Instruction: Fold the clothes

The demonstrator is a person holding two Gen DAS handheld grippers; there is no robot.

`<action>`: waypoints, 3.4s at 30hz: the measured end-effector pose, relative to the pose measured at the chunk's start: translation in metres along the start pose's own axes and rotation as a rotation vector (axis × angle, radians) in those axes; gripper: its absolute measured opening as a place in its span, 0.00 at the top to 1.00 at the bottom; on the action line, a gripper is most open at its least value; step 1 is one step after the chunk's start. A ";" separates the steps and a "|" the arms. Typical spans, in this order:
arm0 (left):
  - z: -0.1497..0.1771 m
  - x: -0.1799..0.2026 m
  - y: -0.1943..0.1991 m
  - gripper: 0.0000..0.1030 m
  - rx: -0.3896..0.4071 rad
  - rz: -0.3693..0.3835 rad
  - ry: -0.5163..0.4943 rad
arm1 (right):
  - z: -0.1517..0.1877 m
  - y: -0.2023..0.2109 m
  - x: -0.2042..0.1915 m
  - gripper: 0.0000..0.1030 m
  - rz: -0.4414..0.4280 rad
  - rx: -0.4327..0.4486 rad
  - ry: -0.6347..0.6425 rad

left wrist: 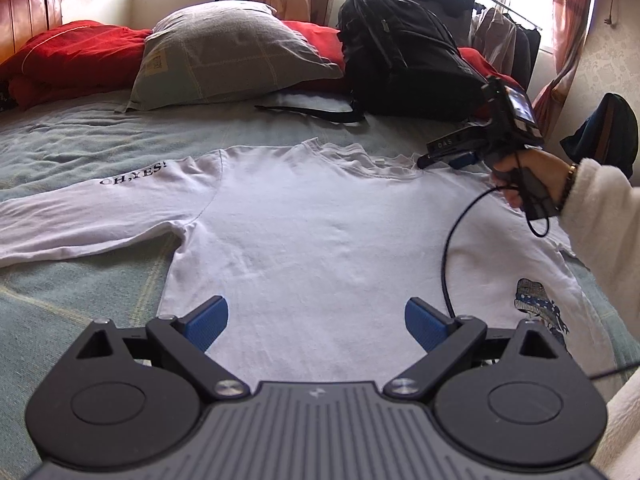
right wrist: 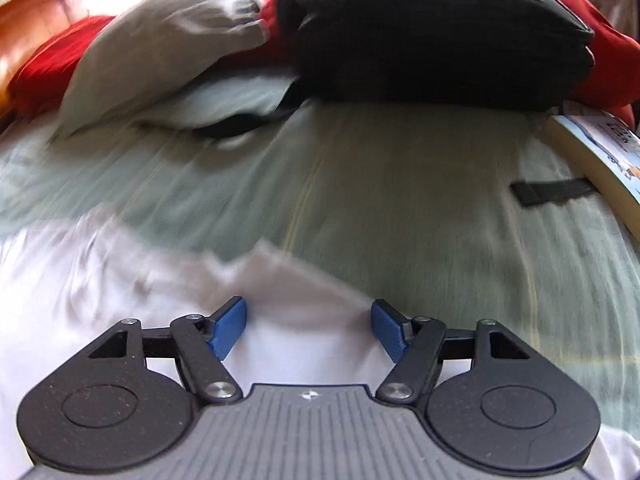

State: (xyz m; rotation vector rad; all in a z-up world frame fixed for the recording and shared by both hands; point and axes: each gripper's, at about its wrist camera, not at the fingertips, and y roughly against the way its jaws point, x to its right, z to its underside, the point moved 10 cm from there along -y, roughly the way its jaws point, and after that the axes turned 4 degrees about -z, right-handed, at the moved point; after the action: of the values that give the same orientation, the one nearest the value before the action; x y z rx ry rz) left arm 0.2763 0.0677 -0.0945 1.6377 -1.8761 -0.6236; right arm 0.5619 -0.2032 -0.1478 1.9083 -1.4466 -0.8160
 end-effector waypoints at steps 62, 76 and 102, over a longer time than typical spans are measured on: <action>0.125 0.011 0.076 0.06 -0.021 -0.128 -0.295 | 0.300 0.229 -0.059 0.00 -0.045 0.119 0.177; 0.100 0.084 0.024 0.06 0.032 -0.114 -0.271 | 0.283 0.211 -0.091 0.00 -0.048 0.110 0.180; 0.113 0.033 0.109 0.02 0.145 -0.239 -0.055 | 0.295 0.240 -0.099 0.00 -0.177 0.213 0.188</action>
State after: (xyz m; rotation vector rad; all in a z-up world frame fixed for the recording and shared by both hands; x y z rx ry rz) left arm 0.1175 0.0480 -0.0999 1.9771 -1.8152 -0.6484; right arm 0.1691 -0.1901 -0.1379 2.2328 -1.3073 -0.5596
